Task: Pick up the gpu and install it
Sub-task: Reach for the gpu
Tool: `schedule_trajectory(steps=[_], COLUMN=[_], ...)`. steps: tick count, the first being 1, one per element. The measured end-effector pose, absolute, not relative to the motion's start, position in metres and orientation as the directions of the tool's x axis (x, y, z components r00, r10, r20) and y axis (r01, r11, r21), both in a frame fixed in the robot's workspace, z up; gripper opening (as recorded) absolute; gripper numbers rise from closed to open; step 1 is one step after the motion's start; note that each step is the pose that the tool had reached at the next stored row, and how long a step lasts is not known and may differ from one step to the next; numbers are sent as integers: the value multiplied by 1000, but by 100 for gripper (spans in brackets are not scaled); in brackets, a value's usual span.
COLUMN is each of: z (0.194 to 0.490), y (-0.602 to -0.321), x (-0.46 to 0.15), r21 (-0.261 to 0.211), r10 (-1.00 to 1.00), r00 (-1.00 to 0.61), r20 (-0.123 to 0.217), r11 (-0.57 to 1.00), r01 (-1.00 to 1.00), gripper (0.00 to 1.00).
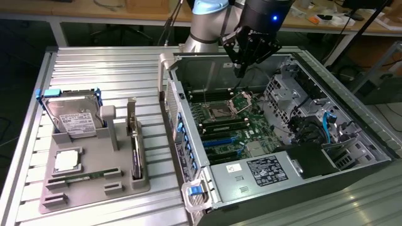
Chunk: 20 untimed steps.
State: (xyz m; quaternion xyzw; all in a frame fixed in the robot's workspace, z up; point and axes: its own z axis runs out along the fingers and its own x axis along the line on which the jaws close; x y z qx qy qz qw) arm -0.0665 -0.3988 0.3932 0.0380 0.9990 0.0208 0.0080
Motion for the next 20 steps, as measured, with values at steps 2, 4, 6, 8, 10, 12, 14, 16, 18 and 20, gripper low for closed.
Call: schedule_trajectory(steps=[2, 4, 6, 8, 10, 12, 14, 16, 18, 20], z=[393, 393, 393, 393, 393, 393, 393, 393, 393, 393], y=[-399, -399, -399, -399, -399, -399, -399, -399, -399, -399], x=[-69, -72, -73, -73, -74, -75, -75, -75, -75, -75], r21=[42, 42, 42, 42, 42, 42, 42, 42, 42, 42], r10=[76, 76, 76, 76, 76, 76, 76, 76, 76, 76], r00=[-997, -997, -997, -997, -997, -997, -997, -997, -997, -997], r20=[-14, -14, -14, -14, -14, -14, -14, -14, -14, -14], r11=[996, 996, 996, 996, 996, 996, 996, 996, 996, 996], r01=[76, 76, 76, 76, 76, 76, 76, 76, 76, 76], gripper=[11, 11, 11, 11, 11, 11, 11, 11, 11, 11])
